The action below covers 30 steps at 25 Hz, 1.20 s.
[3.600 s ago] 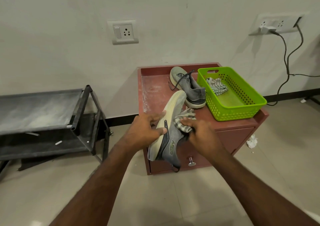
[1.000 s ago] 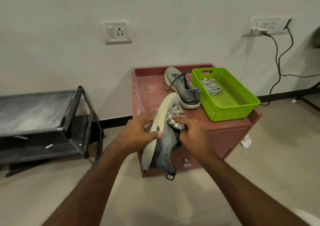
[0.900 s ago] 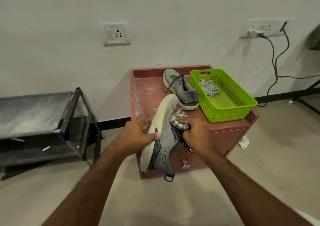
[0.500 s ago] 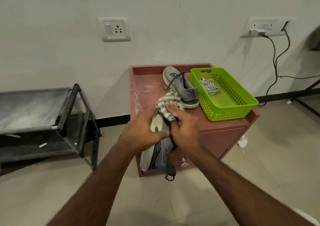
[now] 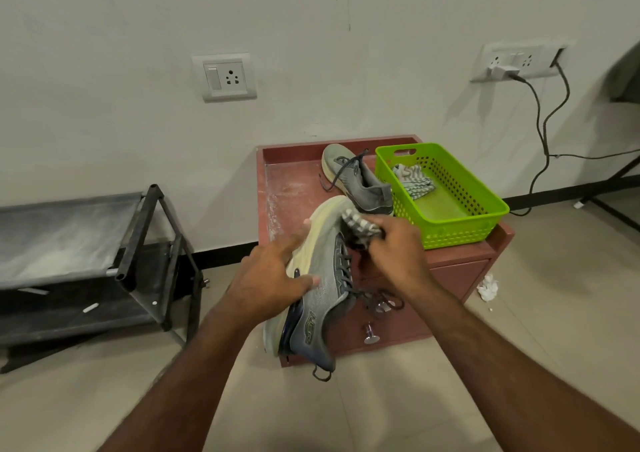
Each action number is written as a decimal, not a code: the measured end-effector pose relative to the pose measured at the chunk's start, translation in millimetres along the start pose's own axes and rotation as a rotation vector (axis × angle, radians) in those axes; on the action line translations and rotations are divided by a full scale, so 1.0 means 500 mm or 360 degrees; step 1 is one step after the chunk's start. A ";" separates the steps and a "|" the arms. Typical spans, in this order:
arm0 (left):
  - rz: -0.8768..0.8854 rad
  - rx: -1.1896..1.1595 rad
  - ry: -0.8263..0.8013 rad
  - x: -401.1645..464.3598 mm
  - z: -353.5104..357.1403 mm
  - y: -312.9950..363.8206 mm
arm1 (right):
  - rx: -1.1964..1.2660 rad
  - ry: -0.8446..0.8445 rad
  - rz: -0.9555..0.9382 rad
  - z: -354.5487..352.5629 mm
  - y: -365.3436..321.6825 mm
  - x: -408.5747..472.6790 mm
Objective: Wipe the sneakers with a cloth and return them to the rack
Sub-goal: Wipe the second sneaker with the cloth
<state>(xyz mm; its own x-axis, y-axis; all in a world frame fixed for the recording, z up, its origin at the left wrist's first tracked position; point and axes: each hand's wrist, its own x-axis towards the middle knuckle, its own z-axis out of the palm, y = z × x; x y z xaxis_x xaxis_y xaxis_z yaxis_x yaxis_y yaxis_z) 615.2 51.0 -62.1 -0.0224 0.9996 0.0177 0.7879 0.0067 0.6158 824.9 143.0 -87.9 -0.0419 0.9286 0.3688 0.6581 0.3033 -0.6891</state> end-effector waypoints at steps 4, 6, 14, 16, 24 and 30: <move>-0.0004 -0.0007 -0.0022 -0.001 -0.005 0.003 | 0.0173 0.0100 -0.0543 0.014 -0.046 -0.029; -0.0040 0.0024 -0.0024 0.005 -0.003 0.000 | 0.0125 -0.0072 -0.0686 0.047 -0.030 -0.039; -0.0126 -0.0167 -0.0052 -0.003 -0.024 -0.008 | -0.0005 0.0082 -0.0056 0.001 0.002 -0.001; -0.0125 -0.0150 -0.0049 -0.002 -0.021 -0.010 | 0.0136 0.0249 -0.0224 -0.004 -0.021 -0.004; -0.0086 -0.0016 -0.0034 -0.001 -0.012 0.009 | 0.0198 0.0025 -0.0459 0.065 -0.021 -0.019; -0.0139 -0.0132 -0.0047 -0.013 -0.015 0.017 | -0.0149 -0.0404 -0.0186 0.046 0.024 -0.029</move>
<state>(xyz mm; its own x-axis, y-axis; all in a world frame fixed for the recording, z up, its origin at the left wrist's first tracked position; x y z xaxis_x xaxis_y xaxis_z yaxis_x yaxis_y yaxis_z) 617.2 44.4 -51.1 -0.0699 0.9957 -0.0613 0.7303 0.0929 0.6768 816.4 138.4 -115.8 -0.3004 0.9160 0.2660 0.7039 0.4010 -0.5862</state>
